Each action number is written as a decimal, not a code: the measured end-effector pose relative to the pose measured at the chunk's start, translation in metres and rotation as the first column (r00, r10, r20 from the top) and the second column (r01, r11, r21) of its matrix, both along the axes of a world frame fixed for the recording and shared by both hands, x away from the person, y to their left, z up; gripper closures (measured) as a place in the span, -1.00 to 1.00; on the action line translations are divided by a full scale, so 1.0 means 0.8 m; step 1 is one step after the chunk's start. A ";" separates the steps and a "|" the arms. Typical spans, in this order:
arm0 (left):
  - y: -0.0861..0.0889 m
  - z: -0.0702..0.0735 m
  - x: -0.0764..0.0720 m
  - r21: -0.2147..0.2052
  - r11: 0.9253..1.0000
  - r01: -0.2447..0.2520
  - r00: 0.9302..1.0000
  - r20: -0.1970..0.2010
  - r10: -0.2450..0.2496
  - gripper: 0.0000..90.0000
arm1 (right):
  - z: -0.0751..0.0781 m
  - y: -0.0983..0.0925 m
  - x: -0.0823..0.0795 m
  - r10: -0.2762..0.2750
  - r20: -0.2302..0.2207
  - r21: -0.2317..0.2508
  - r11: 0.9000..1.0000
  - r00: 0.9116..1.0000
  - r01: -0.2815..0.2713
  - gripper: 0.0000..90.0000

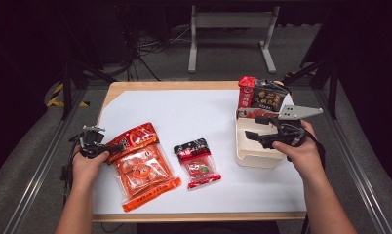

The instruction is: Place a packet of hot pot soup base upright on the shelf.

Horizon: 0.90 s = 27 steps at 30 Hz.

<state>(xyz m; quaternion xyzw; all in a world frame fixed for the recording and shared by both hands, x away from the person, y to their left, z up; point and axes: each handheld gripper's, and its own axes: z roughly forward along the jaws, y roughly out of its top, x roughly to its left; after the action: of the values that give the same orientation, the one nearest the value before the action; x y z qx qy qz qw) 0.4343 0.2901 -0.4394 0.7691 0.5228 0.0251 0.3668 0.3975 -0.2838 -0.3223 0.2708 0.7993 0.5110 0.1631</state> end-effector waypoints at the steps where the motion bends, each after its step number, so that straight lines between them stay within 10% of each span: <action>1: 0.000 0.001 0.000 -0.002 1.000 0.003 1.000 0.002 -0.003 1.00 | 0.000 0.000 0.000 0.003 -0.002 -0.002 1.000 1.000 -0.003 -0.26; 19: -0.003 0.050 -0.018 -0.038 0.999 0.024 0.991 0.135 -0.018 1.00 | 0.014 -0.013 -0.008 -0.041 0.052 0.063 0.997 0.998 0.038 0.00; 27: -0.015 0.095 -0.037 -0.058 0.996 0.063 0.969 0.242 -0.047 1.00 | 0.017 -0.011 -0.012 -0.031 0.062 0.068 0.997 0.998 0.027 0.03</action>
<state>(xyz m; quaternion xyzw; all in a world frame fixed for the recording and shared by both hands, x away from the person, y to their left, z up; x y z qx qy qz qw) 0.4044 0.2779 -0.3636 0.7622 0.4537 0.0909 0.4526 0.3882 -0.2928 -0.3087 0.2716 0.7722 0.5434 0.1863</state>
